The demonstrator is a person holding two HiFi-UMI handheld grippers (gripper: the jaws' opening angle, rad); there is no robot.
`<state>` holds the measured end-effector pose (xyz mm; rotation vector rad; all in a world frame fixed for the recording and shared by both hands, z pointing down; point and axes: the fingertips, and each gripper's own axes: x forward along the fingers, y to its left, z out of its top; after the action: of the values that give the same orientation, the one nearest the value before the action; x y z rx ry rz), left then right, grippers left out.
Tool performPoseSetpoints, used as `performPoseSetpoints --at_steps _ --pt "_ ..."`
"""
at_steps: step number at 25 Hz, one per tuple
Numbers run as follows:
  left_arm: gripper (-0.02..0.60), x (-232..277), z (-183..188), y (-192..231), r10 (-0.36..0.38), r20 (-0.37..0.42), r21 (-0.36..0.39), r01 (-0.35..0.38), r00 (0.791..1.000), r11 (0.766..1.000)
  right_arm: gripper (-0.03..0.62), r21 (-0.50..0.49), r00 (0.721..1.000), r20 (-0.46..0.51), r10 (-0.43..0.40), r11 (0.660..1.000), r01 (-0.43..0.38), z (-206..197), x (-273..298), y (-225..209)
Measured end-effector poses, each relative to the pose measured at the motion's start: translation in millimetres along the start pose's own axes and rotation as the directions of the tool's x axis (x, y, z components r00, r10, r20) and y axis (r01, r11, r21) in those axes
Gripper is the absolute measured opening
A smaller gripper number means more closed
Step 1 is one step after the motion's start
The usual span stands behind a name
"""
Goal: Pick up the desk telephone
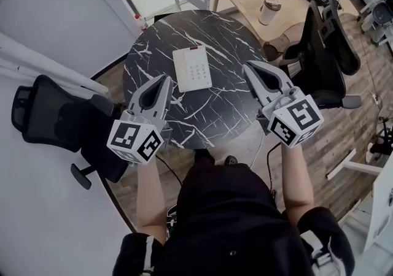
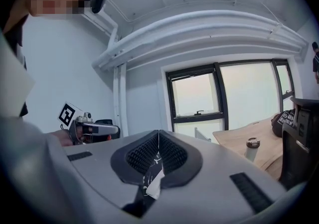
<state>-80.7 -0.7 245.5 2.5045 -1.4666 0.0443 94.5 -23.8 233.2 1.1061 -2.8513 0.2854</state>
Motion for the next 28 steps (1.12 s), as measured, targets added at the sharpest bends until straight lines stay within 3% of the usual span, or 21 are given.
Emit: performPoseSetpoints --at_steps 9,19,28 --pt "0.014 20 -11 45 -0.063 -0.050 0.005 0.063 0.997 0.998 0.029 0.001 0.997 -0.059 -0.058 0.998 0.058 -8 43 0" --pt "0.014 34 -39 80 -0.115 -0.109 -0.054 0.109 0.987 0.993 0.031 0.026 0.985 -0.110 -0.134 0.990 0.138 -34 62 7" --pt "0.014 39 -73 89 -0.111 -0.168 -0.097 0.096 0.980 0.991 0.031 0.073 0.969 -0.206 -0.140 0.985 0.157 -73 70 11"
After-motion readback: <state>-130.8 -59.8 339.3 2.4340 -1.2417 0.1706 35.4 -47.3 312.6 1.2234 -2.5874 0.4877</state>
